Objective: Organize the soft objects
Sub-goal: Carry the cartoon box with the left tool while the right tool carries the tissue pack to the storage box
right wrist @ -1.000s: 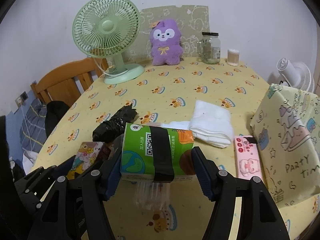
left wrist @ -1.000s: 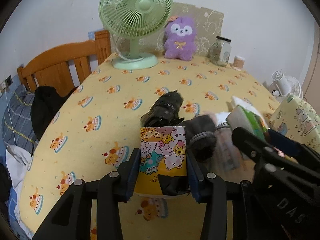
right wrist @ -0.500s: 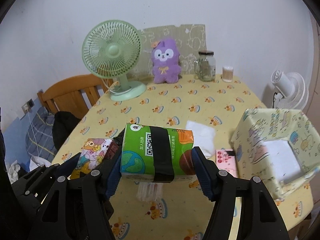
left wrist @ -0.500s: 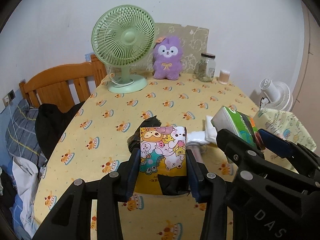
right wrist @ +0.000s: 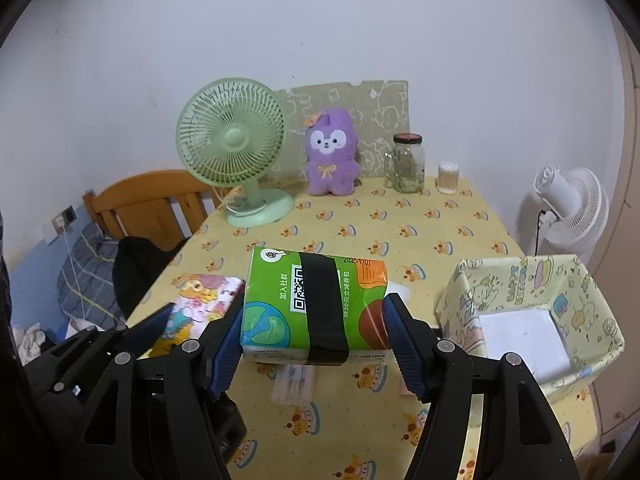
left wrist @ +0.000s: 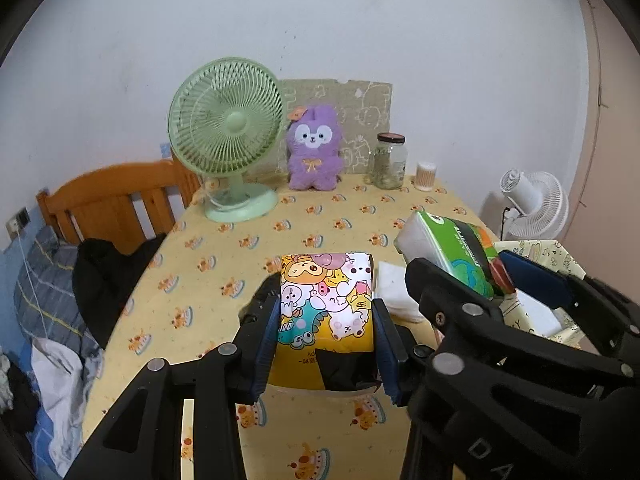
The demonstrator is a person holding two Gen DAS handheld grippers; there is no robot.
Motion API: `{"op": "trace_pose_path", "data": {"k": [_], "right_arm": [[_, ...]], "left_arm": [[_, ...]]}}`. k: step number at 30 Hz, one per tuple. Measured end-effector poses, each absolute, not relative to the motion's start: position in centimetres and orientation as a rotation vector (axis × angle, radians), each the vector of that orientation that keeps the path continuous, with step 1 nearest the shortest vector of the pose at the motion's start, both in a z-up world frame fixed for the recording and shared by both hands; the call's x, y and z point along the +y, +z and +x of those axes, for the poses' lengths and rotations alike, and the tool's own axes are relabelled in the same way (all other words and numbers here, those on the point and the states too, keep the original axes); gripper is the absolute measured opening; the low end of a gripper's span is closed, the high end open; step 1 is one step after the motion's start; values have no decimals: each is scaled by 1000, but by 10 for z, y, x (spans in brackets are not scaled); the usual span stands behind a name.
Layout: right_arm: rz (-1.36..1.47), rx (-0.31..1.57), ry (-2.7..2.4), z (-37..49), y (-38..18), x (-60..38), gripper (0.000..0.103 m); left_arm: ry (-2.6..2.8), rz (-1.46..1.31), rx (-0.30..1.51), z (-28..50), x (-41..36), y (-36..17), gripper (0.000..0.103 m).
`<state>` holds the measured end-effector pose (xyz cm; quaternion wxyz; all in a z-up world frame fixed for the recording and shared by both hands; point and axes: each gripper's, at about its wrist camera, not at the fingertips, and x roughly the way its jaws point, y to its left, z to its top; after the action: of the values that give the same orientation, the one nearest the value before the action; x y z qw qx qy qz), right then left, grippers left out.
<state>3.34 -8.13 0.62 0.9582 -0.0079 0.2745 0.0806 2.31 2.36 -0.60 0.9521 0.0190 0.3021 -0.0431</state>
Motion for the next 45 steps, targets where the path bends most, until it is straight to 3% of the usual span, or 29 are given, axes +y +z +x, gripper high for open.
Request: {"op": "trace_pose_path", "data": {"k": [45], "right_arm": [[-11,532,-33,58,21,-222,69]], "left_arm": [[-293,87,572,64,-120,-4,46]]}}
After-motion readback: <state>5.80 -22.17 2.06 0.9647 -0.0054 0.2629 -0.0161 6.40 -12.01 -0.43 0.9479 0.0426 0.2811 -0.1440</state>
